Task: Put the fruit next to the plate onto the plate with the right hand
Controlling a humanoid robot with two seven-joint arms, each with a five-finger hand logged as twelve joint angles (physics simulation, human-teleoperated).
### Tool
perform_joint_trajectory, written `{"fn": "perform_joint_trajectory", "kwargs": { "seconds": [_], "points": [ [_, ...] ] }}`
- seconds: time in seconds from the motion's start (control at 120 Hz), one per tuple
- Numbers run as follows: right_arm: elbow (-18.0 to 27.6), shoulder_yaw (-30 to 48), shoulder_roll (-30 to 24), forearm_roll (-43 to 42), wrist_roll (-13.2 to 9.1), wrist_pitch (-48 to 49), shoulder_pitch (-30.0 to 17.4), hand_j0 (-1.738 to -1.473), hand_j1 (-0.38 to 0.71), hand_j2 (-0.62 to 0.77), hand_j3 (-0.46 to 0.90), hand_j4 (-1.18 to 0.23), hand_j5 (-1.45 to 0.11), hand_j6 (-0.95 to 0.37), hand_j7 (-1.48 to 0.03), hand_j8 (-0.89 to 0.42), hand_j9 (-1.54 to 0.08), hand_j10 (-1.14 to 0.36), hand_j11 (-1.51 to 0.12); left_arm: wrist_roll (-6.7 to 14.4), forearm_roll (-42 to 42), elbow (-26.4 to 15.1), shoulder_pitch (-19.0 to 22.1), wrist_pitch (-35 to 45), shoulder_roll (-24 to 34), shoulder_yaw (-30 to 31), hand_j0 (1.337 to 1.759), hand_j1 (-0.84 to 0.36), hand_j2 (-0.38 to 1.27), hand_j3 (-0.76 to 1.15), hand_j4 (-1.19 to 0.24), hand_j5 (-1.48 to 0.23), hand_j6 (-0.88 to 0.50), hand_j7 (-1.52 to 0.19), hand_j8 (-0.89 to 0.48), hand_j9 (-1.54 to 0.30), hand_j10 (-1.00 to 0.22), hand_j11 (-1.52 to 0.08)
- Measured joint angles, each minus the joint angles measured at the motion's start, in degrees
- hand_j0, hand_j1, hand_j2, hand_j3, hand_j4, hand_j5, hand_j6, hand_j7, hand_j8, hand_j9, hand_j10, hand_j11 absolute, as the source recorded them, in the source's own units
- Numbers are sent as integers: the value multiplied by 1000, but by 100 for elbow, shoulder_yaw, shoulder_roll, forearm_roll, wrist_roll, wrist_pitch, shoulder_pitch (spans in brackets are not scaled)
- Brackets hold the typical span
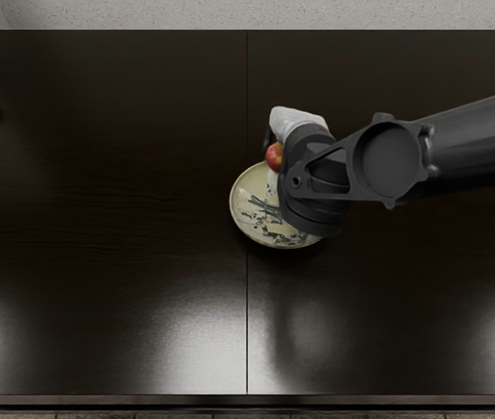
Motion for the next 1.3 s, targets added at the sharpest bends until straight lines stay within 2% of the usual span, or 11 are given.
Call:
{"fn": "perform_joint_trajectory", "kwargs": {
  "seconds": [0.117,0.508,0.633,0.767,0.908,1.033,1.233,1.3],
  "points": [
    [-171,-1,7,-28,-2,-2,-196,-1653,255,53,0,-613,-892,-416,-868,-427,-895,-654,-894,0,2,0,0,0,0,0,1658,71,46,0,-231,-301,-231,-301,-231,-301,-231,-301],
    [-204,325,10,-52,-2,-2,-460,-1652,242,35,0,-620,-884,-421,-862,-431,-888,-650,-886,0,1,0,0,0,0,0,1658,71,46,0,-231,-301,-231,-301,-231,-301,-231,-301],
    [-249,395,10,-198,5,-4,-625,-1655,-1,16,0,-360,-511,-252,-498,-257,-513,-376,-512,0,2,0,0,0,0,0,1658,71,46,0,-231,-301,-231,-301,-231,-301,-231,-301],
    [-247,501,10,-253,6,-5,-650,-1656,-151,6,0,-202,-284,-146,-278,-148,-285,-210,-285,0,1,0,0,0,0,0,1658,71,46,0,-231,-301,-231,-301,-231,-301,-231,-301],
    [98,805,10,-239,7,-5,-508,-1657,-233,0,0,-116,-161,-88,-158,-89,-162,-120,-161,0,2,0,0,0,0,0,1658,71,46,0,-231,-301,-231,-301,-231,-301,-231,-301],
    [722,1554,-247,-57,7,-5,-490,-1658,-270,-2,0,-77,-106,-62,-104,-63,-106,-79,-106,0,2,0,0,0,0,0,1658,71,46,0,-231,-301,-231,-301,-231,-301,-231,-301],
    [1228,2540,-612,56,7,-5,-603,-1658,-296,-4,0,-49,-65,-44,-64,-43,-65,-49,-65,0,0,0,0,0,0,0,1658,71,46,0,-231,-301,-231,-301,-231,-301,-231,-301],
    [1276,2898,-685,56,7,-5,-858,-1658,-300,-5,0,-44,-59,-41,-58,-41,-59,-45,-59,0,1,0,0,0,0,0,1658,71,46,0,-231,-301,-231,-301,-231,-301,-231,-301]
  ]
}}
